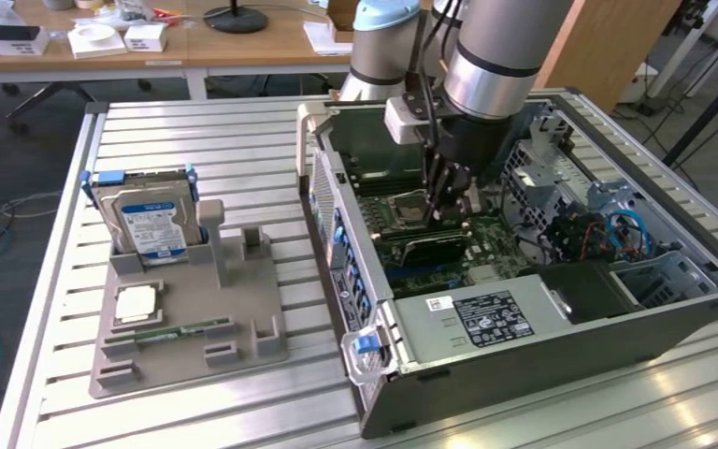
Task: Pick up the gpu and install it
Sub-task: 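Press down on the gpu until it lock into place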
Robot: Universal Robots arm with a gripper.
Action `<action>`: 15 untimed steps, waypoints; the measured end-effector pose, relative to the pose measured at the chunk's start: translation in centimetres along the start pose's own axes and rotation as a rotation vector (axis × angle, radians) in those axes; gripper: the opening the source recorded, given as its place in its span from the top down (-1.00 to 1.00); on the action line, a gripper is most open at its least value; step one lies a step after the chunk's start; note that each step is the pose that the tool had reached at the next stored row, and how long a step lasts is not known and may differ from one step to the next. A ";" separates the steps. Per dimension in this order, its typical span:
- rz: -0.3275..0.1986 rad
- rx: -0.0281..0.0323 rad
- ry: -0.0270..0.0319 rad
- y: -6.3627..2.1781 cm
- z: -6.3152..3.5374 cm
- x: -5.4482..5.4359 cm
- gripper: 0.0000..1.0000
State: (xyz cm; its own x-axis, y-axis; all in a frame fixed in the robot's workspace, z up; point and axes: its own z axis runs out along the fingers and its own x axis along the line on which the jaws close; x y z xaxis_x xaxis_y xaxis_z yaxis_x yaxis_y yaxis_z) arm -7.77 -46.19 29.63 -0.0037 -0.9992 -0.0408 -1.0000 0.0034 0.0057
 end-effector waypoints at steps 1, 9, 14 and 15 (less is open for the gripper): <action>0.000 0.0000 -0.0001 0.00 0.00 0.0 0.80; 0.000 -0.0001 -0.0218 0.00 0.85 0.0 0.80; 0.000 -0.0002 -0.0217 0.00 1.07 0.0 0.80; 0.000 -0.0002 -0.0217 0.00 1.08 0.0 0.80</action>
State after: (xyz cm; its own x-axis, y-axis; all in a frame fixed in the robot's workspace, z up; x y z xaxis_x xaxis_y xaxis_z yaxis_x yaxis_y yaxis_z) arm -7.78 -46.18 28.55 -0.0036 -0.9980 -0.0625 -1.0000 0.0033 0.0058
